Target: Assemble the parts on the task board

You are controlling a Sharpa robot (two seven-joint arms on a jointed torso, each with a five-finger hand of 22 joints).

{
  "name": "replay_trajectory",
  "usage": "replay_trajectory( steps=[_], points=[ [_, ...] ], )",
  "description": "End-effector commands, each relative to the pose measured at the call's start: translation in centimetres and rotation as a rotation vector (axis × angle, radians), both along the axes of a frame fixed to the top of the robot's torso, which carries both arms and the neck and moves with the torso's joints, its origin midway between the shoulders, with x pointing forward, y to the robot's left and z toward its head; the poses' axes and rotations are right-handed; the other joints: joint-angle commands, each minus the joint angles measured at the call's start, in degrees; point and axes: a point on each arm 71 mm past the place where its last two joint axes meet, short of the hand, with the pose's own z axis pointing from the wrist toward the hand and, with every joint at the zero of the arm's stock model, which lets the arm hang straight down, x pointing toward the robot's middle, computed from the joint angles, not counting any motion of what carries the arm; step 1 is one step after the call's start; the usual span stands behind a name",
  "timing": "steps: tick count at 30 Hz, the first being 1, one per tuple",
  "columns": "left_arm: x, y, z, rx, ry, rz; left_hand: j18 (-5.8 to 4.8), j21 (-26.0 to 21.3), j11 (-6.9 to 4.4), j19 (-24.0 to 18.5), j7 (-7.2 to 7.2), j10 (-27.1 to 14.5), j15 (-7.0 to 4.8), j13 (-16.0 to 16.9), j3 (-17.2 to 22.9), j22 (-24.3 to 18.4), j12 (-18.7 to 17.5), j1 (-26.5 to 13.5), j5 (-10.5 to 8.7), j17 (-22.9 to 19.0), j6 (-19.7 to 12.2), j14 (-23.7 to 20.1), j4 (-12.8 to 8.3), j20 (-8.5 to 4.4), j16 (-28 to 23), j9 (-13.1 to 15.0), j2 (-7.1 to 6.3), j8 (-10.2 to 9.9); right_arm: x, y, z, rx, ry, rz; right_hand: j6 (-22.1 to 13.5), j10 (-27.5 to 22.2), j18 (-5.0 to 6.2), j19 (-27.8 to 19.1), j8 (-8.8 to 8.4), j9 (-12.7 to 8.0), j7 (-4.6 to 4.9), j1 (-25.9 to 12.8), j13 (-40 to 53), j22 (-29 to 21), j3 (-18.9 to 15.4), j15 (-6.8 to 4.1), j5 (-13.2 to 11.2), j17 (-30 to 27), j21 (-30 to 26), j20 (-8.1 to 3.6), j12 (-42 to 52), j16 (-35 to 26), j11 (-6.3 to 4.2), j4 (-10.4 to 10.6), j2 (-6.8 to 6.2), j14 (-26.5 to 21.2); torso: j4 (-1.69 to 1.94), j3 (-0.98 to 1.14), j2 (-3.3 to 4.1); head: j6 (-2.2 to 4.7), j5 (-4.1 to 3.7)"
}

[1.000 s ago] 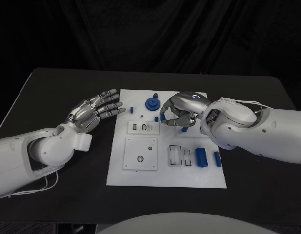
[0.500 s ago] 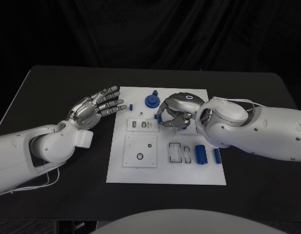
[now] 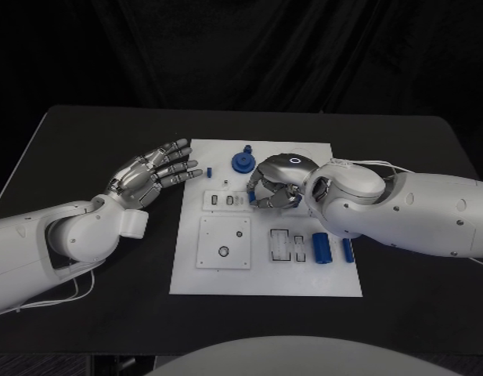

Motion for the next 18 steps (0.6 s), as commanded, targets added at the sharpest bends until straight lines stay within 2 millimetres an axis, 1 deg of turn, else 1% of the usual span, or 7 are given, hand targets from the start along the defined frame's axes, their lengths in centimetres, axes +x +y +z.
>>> replay_trajectory(
  steps=[1, 7, 10, 14, 18],
  points=[
    [-0.05, -0.13, 0.03, -0.016, -0.004, -0.008, -0.75, 0.2, 0.34, -0.5, 0.02, 0.0, 0.44, 0.1, 0.3, 0.0, 0.4, 0.1, 0.10, 0.0, -0.1, -0.1, -0.1, 0.00, 0.4, 0.0, -0.50, 0.0, 0.04, 0.06, -0.40, -0.020, 0.009, -0.013, 0.1, 0.8, 0.62, 0.1, 0.02, 0.0, 0.02, -0.2, 9.3, 8.3, 0.2, 0.35, -0.2, 12.0, -0.3, 0.21, 0.2, 0.2, 0.30, 0.0, 0.25, 4.2, 0.05, -0.12, -0.14, -0.21, 0.11],
    [-0.02, -0.15, 0.01, -0.016, -0.003, -0.010, -0.75, 0.2, 0.34, -0.5, 0.02, 0.0, 0.44, 0.1, 0.3, 0.0, 0.4, 0.1, 0.10, 0.0, -0.1, -0.1, -0.1, 0.00, 0.4, 0.0, -0.50, 0.0, 0.02, 0.26, -0.53, -0.019, 0.010, -0.009, -0.2, 0.6, 0.71, -0.1, -0.22, 0.1, 0.12, -0.3, 9.1, 8.2, 0.3, 0.41, -0.5, 11.8, -0.8, 0.27, 0.1, 0.0, 0.34, -0.1, 0.26, 4.1, 0.11, -0.12, -0.18, -0.39, 0.03],
    [0.02, -0.17, 0.00, -0.016, -0.003, -0.011, -0.75, 0.2, 0.34, -0.5, 0.02, 0.0, 0.44, 0.1, 0.3, 0.0, 0.4, 0.1, 0.10, 0.0, -0.1, -0.1, -0.1, 0.00, 0.4, 0.0, -0.50, 0.0, 0.00, 0.36, -0.56, -0.019, 0.011, -0.008, -0.7, 0.5, 0.75, -0.2, -0.62, 0.1, 0.24, -0.3, 9.1, 8.2, 0.3, 0.42, -1.1, 11.8, -0.9, 0.33, 0.1, -0.1, 0.29, -0.3, 0.22, 4.1, 0.13, -0.09, -0.16, -0.51, -0.07],
    [0.05, -0.17, -0.02, -0.016, -0.002, -0.012, -0.76, 0.3, 0.33, -0.5, 0.03, 0.0, 0.44, 0.1, 0.6, 0.0, 0.4, 0.0, 0.14, 0.0, -0.1, -0.1, -0.1, -0.01, 0.4, 0.0, -0.50, -0.1, -0.01, 0.44, -0.61, -0.022, 0.014, -0.008, -1.9, 0.3, 0.85, -0.4, -1.57, 0.4, 0.43, -1.1, 8.9, 8.1, 0.1, 0.38, -4.1, 11.7, -1.3, 0.38, 0.0, -0.2, 0.23, -0.3, 0.11, 3.9, 0.10, -0.08, -0.14, -0.53, -0.07],
    [0.07, -0.16, -0.04, -0.015, -0.002, -0.013, -0.76, 0.3, 0.33, -0.5, 0.03, 0.0, 0.44, 0.1, 0.6, 0.0, 0.4, 0.0, 0.14, 0.0, -0.1, -0.1, -0.1, -0.01, 0.4, 0.0, -0.50, -0.1, -0.01, 0.46, -0.68, -0.028, 0.019, -0.011, -3.8, 0.0, 0.97, -0.7, -2.86, 0.5, 0.67, -2.3, 8.7, 7.9, -0.6, 0.42, -6.9, 11.5, -1.9, 0.43, -0.1, -0.4, 0.25, 0.0, -0.20, 3.8, 0.09, -0.09, -0.12, -0.53, -0.08]
  ],
)
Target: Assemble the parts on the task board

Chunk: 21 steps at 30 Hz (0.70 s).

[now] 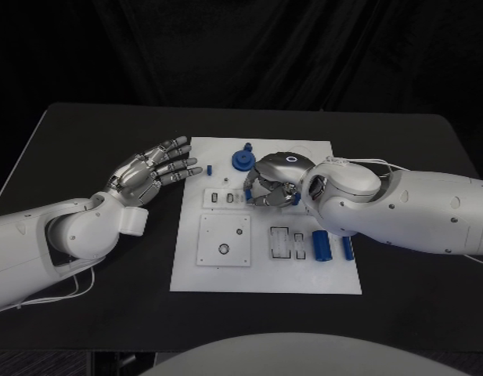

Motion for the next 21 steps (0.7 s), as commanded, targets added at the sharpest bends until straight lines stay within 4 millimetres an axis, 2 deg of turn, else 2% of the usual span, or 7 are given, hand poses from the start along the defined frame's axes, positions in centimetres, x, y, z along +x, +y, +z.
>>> replay_trajectory(
  steps=[1, 3, 7, 15, 16, 20, 21],
  points=[
    [-0.05, -0.17, 0.02, -0.017, -0.003, -0.011, -0.76, 0.3, 0.34, -0.5, 0.03, 0.0, 0.44, 0.1, 0.2, 0.0, 0.4, 0.0, 0.14, 0.0, -0.1, -0.1, 0.0, -0.01, 0.2, 0.0, -0.50, -0.1, -0.01, -0.08, -0.36, -0.027, 0.014, -0.017, -0.8, -0.1, 0.97, -0.3, -0.57, -0.1, 0.10, -0.8, 8.7, 7.9, -0.5, 0.43, -1.2, 11.5, -0.3, 0.02, -0.1, -0.2, 0.26, 0.2, -0.31, 3.8, -0.04, -0.02, 0.04, 0.01, 0.00],
    [-0.04, -0.15, 0.02, -0.016, -0.003, -0.011, -0.76, 0.3, 0.34, -0.5, 0.03, 0.0, 0.44, 0.1, 0.2, 0.0, 0.4, 0.0, 0.14, 0.0, -0.1, -0.1, 0.0, -0.01, 0.2, 0.0, -0.50, -0.1, 0.00, -0.08, -0.38, -0.029, 0.016, -0.017, -2.5, -0.2, 1.01, -0.4, -1.56, -0.3, 0.19, -1.5, 8.5, 7.8, -1.2, 0.50, -3.5, 11.4, -0.6, 0.10, -0.2, -0.4, 0.33, 0.4, -0.66, 3.7, -0.06, -0.02, 0.04, 0.04, 0.03],
    [-0.02, -0.14, -0.01, -0.015, -0.001, -0.012, -0.76, 0.3, 0.34, -0.5, 0.03, 0.0, 0.44, 0.1, 0.2, 0.0, 0.4, 0.0, 0.14, 0.0, -0.1, -0.1, 0.0, -0.01, 0.2, 0.0, -0.50, -0.1, 0.00, -0.08, -0.43, -0.034, 0.019, -0.017, -5.7, -0.5, 1.08, -0.6, -1.97, -0.8, 0.07, -2.1, 8.3, 7.8, -2.1, 0.48, -6.0, 11.3, -0.9, 0.11, -0.3, -0.6, 0.26, 0.5, -1.04, 3.5, -0.10, 0.00, 0.06, 0.00, 0.07],
    [0.02, -0.11, -0.05, -0.013, 0.001, -0.013, -0.77, 0.3, 0.31, -0.5, 0.04, 0.0, 0.43, 0.1, 0.4, 0.0, 0.4, -0.1, 0.15, 0.0, -0.2, -0.1, 0.0, -0.02, 0.2, 0.0, -0.51, -0.1, 0.00, -0.04, -0.45, -0.035, 0.020, -0.012, -10.1, -1.0, 1.20, -0.9, -1.99, -2.2, -0.29, -2.8, 7.8, 7.6, -3.3, 0.36, -8.2, 11.1, -1.6, 0.03, -0.6, -0.8, 0.03, 0.8, -1.33, 3.4, -0.07, 0.03, 0.04, -0.09, 0.08],
    [0.02, -0.10, -0.06, -0.013, 0.002, -0.013, -0.77, 0.3, 0.31, -0.5, 0.04, 0.0, 0.43, 0.1, 0.4, 0.0, 0.4, -0.1, 0.15, 0.0, -0.2, -0.1, 0.0, -0.02, 0.2, 0.0, -0.51, -0.1, 0.01, -0.04, -0.44, -0.034, 0.020, -0.012, -11.2, -1.2, 1.24, -1.0, -1.97, -2.7, -0.38, -3.2, 7.7, 7.6, -3.7, 0.31, -9.0, 11.0, -1.9, -0.01, -0.7, -0.9, -0.04, 1.1, -1.55, 3.3, -0.08, 0.04, 0.03, -0.16, 0.09],
    [0.02, -0.05, -0.06, -0.013, 0.002, -0.012, -0.77, 0.3, 0.31, -0.5, 0.04, 0.0, 0.43, 0.1, 0.4, 0.0, 0.4, -0.1, 0.15, 0.0, -0.2, -0.1, 0.0, -0.02, 0.2, 0.0, -0.51, -0.1, 0.02, -0.08, -0.34, -0.022, 0.010, -0.010, -13.8, -1.3, 1.27, -1.1, -2.02, -3.8, -0.82, -3.4, 7.6, 7.5, -4.1, 0.11, -9.2, 11.0, -2.1, -0.15, -0.7, -0.9, -0.33, 1.6, -2.01, 3.3, -0.06, 0.03, 0.02, -0.19, 0.11],
    [0.02, -0.03, -0.06, -0.012, 0.002, -0.012, -0.77, 0.3, 0.31, -0.5, 0.04, 0.0, 0.43, 0.1, 0.4, 0.0, 0.4, -0.1, 0.15, 0.0, -0.2, -0.1, 0.0, -0.02, 0.2, 0.0, -0.51, -0.1, 0.02, -0.11, -0.28, -0.016, 0.006, -0.009, -16.1, -1.4, 1.30, -1.1, -2.13, -4.7, -1.02, -3.7, 7.5, 7.5, -4.4, -0.01, -9.4, 11.0, -2.2, -0.24, -0.8, -0.9, -0.46, 2.0, -2.46, 3.3, -0.08, 0.02, 0.01, -0.23, 0.14]
  ],
)
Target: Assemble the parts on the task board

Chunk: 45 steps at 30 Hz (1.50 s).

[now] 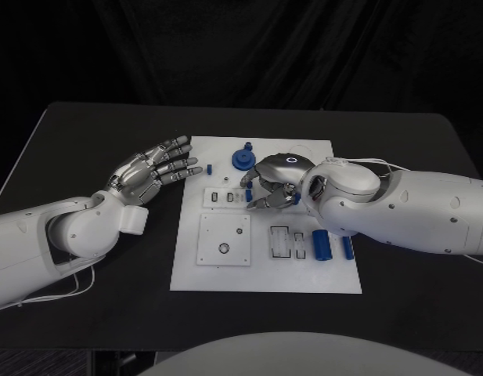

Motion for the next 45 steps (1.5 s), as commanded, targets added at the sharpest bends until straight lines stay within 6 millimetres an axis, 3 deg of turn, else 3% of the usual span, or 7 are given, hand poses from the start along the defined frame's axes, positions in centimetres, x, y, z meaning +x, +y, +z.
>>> replay_trajectory(
  steps=[1, 13, 23, 26, 34, 37, 45],
  points=[
    [-0.1, -0.1, 0.0, -0.015, -0.003, -0.009, -0.77, 0.3, 0.31, -0.5, 0.04, 0.0, 0.43, 0.1, 0.4, 0.0, 0.4, -0.1, 0.15, 0.0, -0.2, -0.1, 0.0, -0.02, 0.2, 0.0, -0.51, -0.1, 0.0, -0.1, 0.0, 0.007, -0.012, -0.007, -3.6, -0.4, 0.35, -0.5, -0.55, -1.4, -0.28, -0.8, 7.5, 7.5, -0.5, -0.05, -0.4, 11.0, -0.4, -0.07, -0.3, -0.2, -0.40, 0.6, -0.72, 3.3, 0.01, -0.02, -0.03, -0.07, 0.05],
    [-0.2, 0.0, 0.2, 0.037, -0.047, 0.008, -0.79, 1.8, 1.05, 1.3, 0.36, 0.1, 0.51, 0.1, 2.6, 0.6, 0.6, -0.5, -0.17, 0.1, 0.3, 0.7, -1.0, -0.12, 1.4, 0.1, -2.77, 0.2, -0.3, -0.3, 3.1, 0.197, -0.182, 0.040, -9.8, -1.3, 0.46, -1.3, -0.60, -4.8, -0.64, -3.9, 6.7, 7.3, -0.9, -0.40, -0.5, 10.9, -1.5, -0.60, -0.8, -0.4, -0.76, 5.7, -3.45, 3.0, 0.05, -0.03, 0.00, 0.56, 0.43],
    [-0.3, 0.4, 1.1, 0.136, -0.066, 0.075, 0.33, 7.7, 2.66, 6.6, 1.11, 2.1, -1.50, 0.1, 5.7, 3.5, 1.9, -2.6, -0.47, 0.7, 2.3, 5.3, -1.9, -1.07, 6.3, 0.2, -5.64, 0.8, 0.1, -3.1, 6.8, 0.299, -0.243, 0.040, -2.4, -1.9, 0.34, -1.5, 0.81, -3.4, -0.50, -5.6, 6.2, 7.4, -0.4, -0.23, -0.6, 10.8, -1.2, -0.47, -1.1, -0.6, -0.61, 5.6, -1.64, 2.8, -0.06, 0.24, -0.46, 2.75, 1.73],
    [-0.1, 0.6, 1.5, 0.230, -0.063, 0.090, 0.74, 11.0, 3.64, 8.2, 1.59, 4.4, -2.37, 0.2, 6.4, 5.3, 3.3, -3.7, -0.83, 1.1, 3.8, 7.7, -1.7, -1.57, 9.4, 0.4, -6.27, 1.2, 0.4, -5.1, 6.9, 0.333, -0.165, -0.017, 1.4, -3.9, 0.61, -2.9, 1.91, -2.9, 0.28, -6.9, 4.6, 6.9, 0.0, 0.36, -0.6, 9.8, -3.4, -0.10, -2.1, -2.0, 0.07, 5.6, 2.11, 1.8, 0.03, 0.37, -0.97, 3.27, 1.85],
    [1.5, 0.4, 3.9, 0.405, -0.051, 0.071, 1.16, 18.2, 2.53, 9.0, 4.33, 15.1, -3.63, 1.3, 7.2, 9.3, 9.7, -4.0, -1.04, 1.7, 11.9, 11.0, 0.5, -2.45, 15.6, 0.9, -7.97, 3.4, 1.3, -11.1, 5.7, 0.441, 0.087, -0.256, 10.4, -5.2, 0.70, -3.6, 5.46, -1.8, 2.14, -10.2, 3.7, 6.7, -0.2, 2.23, 1.3, 9.2, -4.5, 1.45, -2.5, -2.8, 2.40, 5.6, 9.08, 1.1, 0.08, 1.37, -3.39, 3.09, 2.13],
    [2.3, -0.3, 5.2, 0.486, -0.052, 0.013, 2.09, 21.3, 1.01, 10.2, 5.44, 17.5, -4.96, 1.7, 6.8, 11.0, 11.0, -5.4, -2.70, 2.1, 13.0, 13.6, 1.0, -2.77, 18.2, 0.8, -8.26, 3.7, 1.3, -13.1, 5.0, 0.478, 0.155, -0.337, 11.2, -5.4, 0.87, -3.5, 5.40, -2.1, 2.40, -10.1, 3.4, 6.6, -2.1, 2.64, 7.5, 9.0, -4.6, 2.10, -2.6, -3.0, 2.79, 5.6, 9.07, 1.0, -0.12, 1.86, -4.31, 2.99, 2.22],
    [4.4, -2.4, 8.9, 0.897, -0.149, -0.237, 4.78, 29.9, -2.65, 14.0, 3.26, 28.0, -8.58, 2.1, 5.6, 15.6, 13.3, -7.8, -9.75, 3.3, 18.6, 23.1, 1.1, -3.40, 24.3, 0.9, -9.25, 5.2, 1.0, -15.8, 3.0, 0.515, 0.221, -0.452, 12.3, -5.2, 0.89, -3.3, 5.67, -2.1, 2.35, -9.7, 3.5, 6.7, -3.1, 2.67, 9.3, 8.9, -4.3, 2.30, -2.4, -3.0, 2.83, 5.6, 9.93, 1.1, -1.05, 3.57, -7.34, 1.26, 2.97]
  ],
)
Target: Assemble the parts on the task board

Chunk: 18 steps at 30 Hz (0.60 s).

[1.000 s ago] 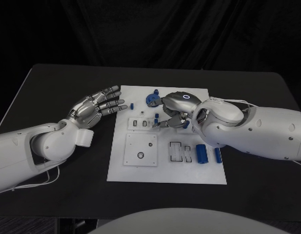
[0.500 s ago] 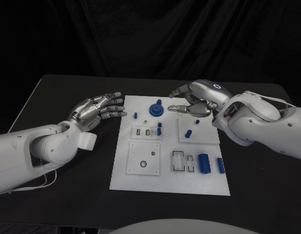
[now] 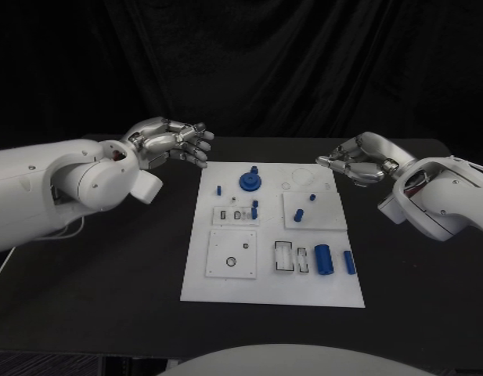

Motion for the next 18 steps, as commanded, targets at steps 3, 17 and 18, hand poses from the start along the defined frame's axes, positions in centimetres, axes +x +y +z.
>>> replay_trajectory(
  steps=[3, 17, 18],
  points=[
    [0.6, -1.4, 1.0, 0.481, -0.040, -0.202, 1.15, 6.7, -3.12, 4.6, -1.77, 8.9, -2.94, 1.5, -0.5, 4.2, 2.2, 2.8, -7.67, 3.7, 4.0, 7.3, -0.2, -2.31, 6.9, 0.1, -2.59, 1.3, -0.1, -0.9, -1.3, 0.071, 0.081, -0.062, 1.3, 1.0, 0.71, 1.2, 0.64, -0.1, -0.35, 0.4, 4.1, 7.1, -1.0, 0.17, 1.1, 9.4, 1.8, 0.27, 0.2, 0.5, 0.10, 0.0, 0.96, 1.5, -1.05, 1.86, -2.89, -1.40, 1.06],
    [3.0, -3.7, 4.5, 1.131, -0.027, -0.509, -3.67, 31.8, -6.94, 21.0, -5.60, 32.9, -6.86, 59.4, -6.7, 40.5, 35.0, -6.7, -25.49, 62.7, 8.7, 35.0, -0.4, -5.78, 31.3, 2.5, 1.42, 3.9, 0.2, -1.4, -3.3, 0.062, 0.114, -0.096, 2.0, 1.1, 0.69, 1.5, 0.63, -0.2, -0.64, 1.3, 3.9, 7.1, -2.0, -0.11, 3.2, 9.3, 2.1, 0.03, 0.2, 0.5, -0.19, -0.1, 1.39, 1.6, -2.38, 3.24, -4.44, -2.75, 2.49],
    [3.3, -3.8, 4.6, 1.169, -0.009, -0.528, -4.71, 35.1, -7.15, 26.5, -5.60, 40.4, -7.02, 71.3, -7.3, 46.8, 39.9, -7.8, -25.66, 74.2, 8.1, 42.2, -0.5, -5.74, 33.8, 3.1, 1.75, 3.9, 0.2, -1.3, -3.5, 0.060, 0.118, -0.094, 2.0, 1.1, 0.68, 1.5, 0.62, -0.2, -0.65, 1.4, 3.9, 7.1, -2.0, -0.12, 3.4, 9.3, 2.1, 0.01, 0.3, 0.5, -0.20, -0.1, 1.41, 1.6, -2.45, 3.39, -4.47, -2.67, 2.65]
  ],
)
